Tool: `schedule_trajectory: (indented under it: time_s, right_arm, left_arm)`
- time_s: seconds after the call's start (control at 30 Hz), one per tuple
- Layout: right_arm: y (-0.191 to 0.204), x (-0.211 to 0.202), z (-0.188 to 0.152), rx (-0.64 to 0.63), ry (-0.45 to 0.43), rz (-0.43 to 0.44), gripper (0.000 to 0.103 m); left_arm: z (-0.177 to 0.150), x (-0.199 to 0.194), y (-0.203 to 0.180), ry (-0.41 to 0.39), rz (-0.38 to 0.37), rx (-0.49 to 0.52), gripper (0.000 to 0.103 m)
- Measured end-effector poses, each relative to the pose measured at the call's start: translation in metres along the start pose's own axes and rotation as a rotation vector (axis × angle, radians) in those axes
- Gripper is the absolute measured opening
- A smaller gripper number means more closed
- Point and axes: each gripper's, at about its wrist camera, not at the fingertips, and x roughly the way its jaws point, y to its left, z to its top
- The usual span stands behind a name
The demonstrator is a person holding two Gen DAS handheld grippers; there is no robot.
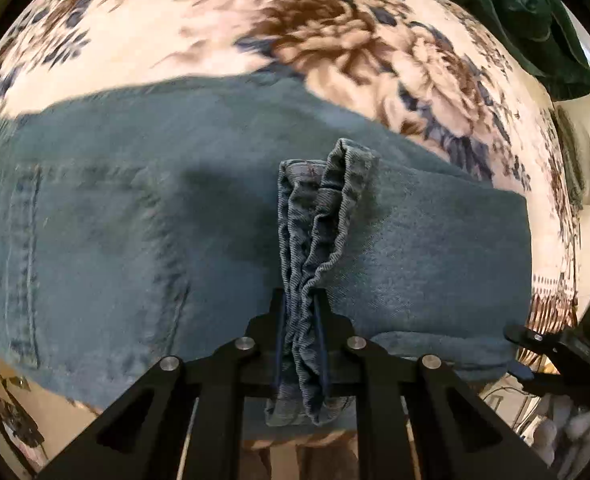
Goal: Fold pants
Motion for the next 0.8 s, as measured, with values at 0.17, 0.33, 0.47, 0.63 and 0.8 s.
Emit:
schedule_trajectory:
  time_s: [0.17, 0.33, 0.47, 0.63, 0.8]
  right_arm:
    - [-0.01, 0.019, -0.012, -0.015, 0.084, -0.069, 0.059]
    - [-0.002, 0.021, -0.026, -0.188, 0.168, -0.228, 0.055]
    - [0.011, -0.001, -0.028, -0.261, 0.136, -0.179, 0.057]
    - [0.027, -0.014, -0.008, -0.281, 0.062, -0.138, 0.073]
    - [0.057, -0.017, 0.014, -0.339, -0.067, -0.207, 0.087]
  left_arm:
    - [-0.007, 0.001, 0.011, 0.018, -0.011, -0.031, 0.011]
    - [0.0, 0.001, 0.017, 0.043, -0.068, -0.116, 0.015]
    - [0.008, -0.014, 0.018, 0.001, -0.126, -0.156, 0.027]
    - [0.031, 0.016, 0.011, 0.019, -0.116, -0.147, 0.03]
    - [0.038, 0.005, -0.004, -0.086, -0.07, -0.027, 0.004]
